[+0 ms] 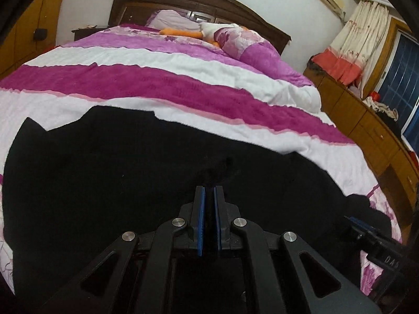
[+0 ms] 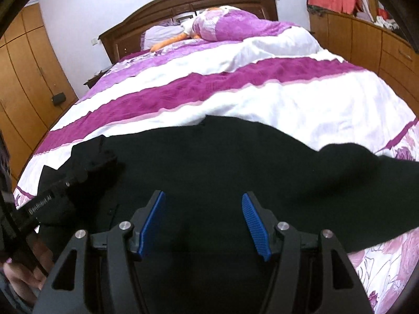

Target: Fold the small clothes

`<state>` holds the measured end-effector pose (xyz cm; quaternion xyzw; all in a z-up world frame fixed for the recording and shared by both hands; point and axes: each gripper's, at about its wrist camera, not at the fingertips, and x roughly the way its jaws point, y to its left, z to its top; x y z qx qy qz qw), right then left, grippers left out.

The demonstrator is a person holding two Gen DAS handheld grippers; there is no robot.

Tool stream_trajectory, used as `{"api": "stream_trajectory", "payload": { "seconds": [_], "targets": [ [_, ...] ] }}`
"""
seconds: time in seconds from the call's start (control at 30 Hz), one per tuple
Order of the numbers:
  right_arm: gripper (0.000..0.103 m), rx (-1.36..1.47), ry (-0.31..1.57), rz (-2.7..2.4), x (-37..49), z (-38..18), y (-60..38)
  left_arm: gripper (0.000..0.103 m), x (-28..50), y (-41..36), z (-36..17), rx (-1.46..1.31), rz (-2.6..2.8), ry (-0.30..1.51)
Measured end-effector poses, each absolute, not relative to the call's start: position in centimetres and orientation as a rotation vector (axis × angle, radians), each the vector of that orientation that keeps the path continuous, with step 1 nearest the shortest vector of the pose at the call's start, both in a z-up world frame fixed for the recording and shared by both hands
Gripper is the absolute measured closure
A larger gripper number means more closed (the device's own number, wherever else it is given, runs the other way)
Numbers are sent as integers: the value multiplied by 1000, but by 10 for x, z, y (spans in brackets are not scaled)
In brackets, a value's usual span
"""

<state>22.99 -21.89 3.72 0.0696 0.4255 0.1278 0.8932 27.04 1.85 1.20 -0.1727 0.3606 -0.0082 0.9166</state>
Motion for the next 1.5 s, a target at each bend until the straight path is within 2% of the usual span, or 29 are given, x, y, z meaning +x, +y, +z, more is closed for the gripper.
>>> {"api": "stream_trajectory", "payload": {
  "seconds": [0.37,1.0,1.33,1.5],
  "targets": [
    [39,127,955,264,233,20,-214,103,265,-2,14,-242,-87,781],
    [35,171,981,228,236,15,-229,103,248,-58,28,-64,-213,720],
    [35,193,982,220,237,16,-235,103,271,-71,26,-128,-244,720],
    [35,212,959,237,236,23,-245,103,254,-54,36,-155,-234,753]
  ]
}}
